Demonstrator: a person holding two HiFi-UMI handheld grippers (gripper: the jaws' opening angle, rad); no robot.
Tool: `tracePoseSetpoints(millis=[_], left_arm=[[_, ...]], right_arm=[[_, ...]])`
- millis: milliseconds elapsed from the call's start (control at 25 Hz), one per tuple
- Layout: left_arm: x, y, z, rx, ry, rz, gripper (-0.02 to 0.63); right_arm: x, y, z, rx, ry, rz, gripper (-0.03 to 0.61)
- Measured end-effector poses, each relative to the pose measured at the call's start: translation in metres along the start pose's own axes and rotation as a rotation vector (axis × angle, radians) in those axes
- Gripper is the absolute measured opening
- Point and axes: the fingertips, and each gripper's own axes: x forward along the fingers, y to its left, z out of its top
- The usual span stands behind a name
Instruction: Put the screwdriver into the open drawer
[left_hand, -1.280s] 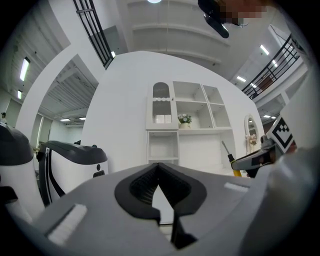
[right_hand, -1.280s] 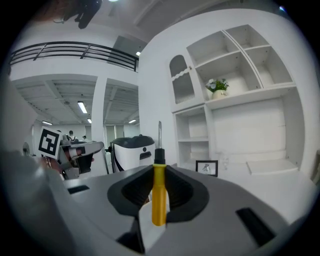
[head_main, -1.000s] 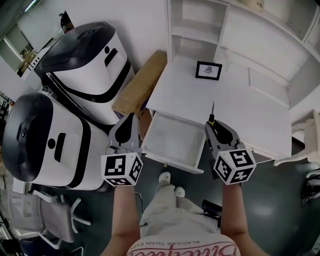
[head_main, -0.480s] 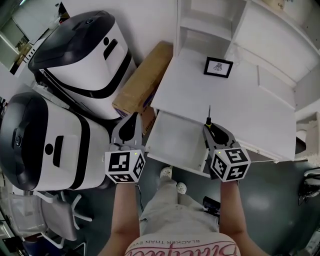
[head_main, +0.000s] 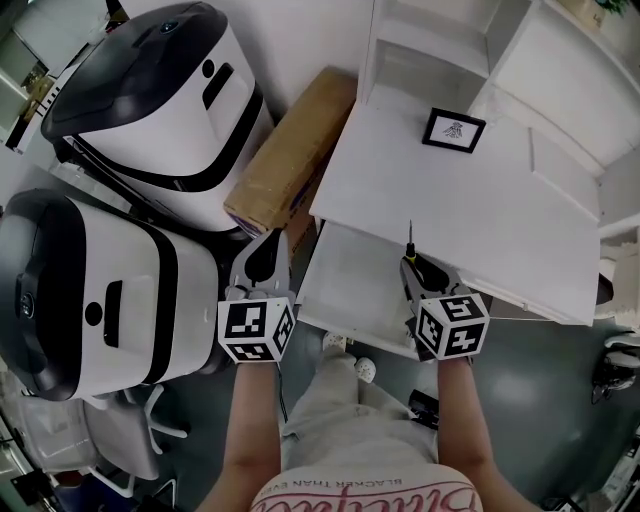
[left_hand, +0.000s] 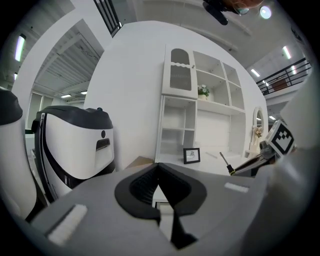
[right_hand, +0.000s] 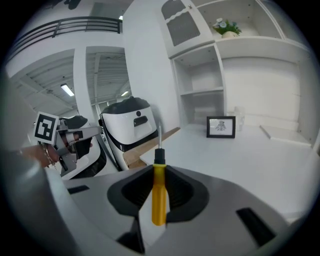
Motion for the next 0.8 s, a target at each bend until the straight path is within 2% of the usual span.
tracePoseSetpoints(millis=[360,800], left_arm=[[0.017,0.017,-0.034,-0.039,0.075,0.0,0.009],[0.026,0.014,-0.067,-0.051,0.148,-0.03,0.008]], right_arm=[[0.035,0.002,-0.04,0.025,0.127,0.01,0.077],[0.067,0.002,-0.095,0.051,0.291,0.038,0.077]])
